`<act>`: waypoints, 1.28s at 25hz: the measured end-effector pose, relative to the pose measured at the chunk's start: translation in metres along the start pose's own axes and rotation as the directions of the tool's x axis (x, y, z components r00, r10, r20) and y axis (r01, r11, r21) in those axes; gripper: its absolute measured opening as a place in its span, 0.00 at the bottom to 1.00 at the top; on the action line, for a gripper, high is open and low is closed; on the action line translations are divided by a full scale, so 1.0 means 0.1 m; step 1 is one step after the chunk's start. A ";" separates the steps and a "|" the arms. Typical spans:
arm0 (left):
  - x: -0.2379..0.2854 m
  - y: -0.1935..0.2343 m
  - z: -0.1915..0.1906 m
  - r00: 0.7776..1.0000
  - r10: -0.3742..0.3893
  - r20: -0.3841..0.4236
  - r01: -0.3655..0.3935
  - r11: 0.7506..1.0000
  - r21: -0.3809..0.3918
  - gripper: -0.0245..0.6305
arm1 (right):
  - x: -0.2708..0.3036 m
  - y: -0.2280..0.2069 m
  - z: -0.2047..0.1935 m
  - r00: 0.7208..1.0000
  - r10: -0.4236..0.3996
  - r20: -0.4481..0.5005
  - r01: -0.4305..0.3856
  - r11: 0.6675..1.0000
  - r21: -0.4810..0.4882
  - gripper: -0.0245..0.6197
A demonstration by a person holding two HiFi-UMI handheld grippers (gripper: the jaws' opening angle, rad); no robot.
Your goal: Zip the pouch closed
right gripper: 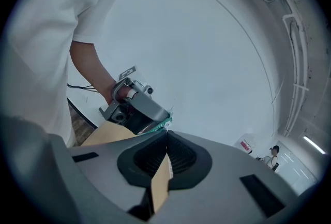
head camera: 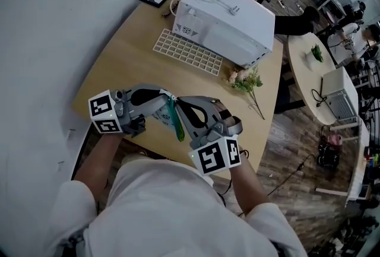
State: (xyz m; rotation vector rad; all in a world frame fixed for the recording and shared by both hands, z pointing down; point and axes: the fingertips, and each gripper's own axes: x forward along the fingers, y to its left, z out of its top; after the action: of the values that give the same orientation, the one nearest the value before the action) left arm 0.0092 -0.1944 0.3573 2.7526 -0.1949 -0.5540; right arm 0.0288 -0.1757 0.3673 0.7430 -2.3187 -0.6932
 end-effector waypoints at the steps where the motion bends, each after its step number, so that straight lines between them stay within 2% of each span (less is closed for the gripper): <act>1: 0.01 0.00 0.00 1.000 0.006 0.002 -0.006 1.000 -0.002 0.06 | -0.01 0.00 0.00 1.000 -0.004 -0.003 0.004 1.000 -0.003 0.04; 9: 0.12 0.05 -0.06 0.992 0.124 0.040 -0.121 0.991 -0.057 0.06 | -0.08 -0.02 -0.10 0.997 -0.059 -0.047 0.058 0.998 -0.032 0.04; 15: 0.16 0.11 -0.14 0.977 0.213 0.004 -0.212 0.976 -0.045 0.06 | -0.08 0.00 -0.19 0.995 -0.074 -0.067 0.070 0.996 -0.059 0.04; 18: 0.16 0.18 -0.10 0.965 0.261 0.014 -0.259 0.963 -0.066 0.06 | -0.07 0.03 -0.20 0.995 -0.067 -0.067 0.063 0.996 -0.060 0.04; 22: 0.19 0.25 -0.08 0.959 0.283 -0.002 -0.283 0.958 -0.052 0.06 | -0.04 0.02 -0.24 0.996 -0.064 -0.067 0.061 0.998 -0.035 0.04; 32: 0.12 0.31 -0.06 0.934 0.354 0.045 -0.350 0.934 -0.077 0.06 | -0.03 0.08 -0.27 0.997 -0.049 -0.062 0.048 0.999 -0.014 0.04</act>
State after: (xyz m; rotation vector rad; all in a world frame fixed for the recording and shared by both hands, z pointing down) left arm 0.0205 -0.2247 0.3685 2.5507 -0.6566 -0.5300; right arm 0.0459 -0.1756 0.3897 0.8061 -2.2444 -0.6954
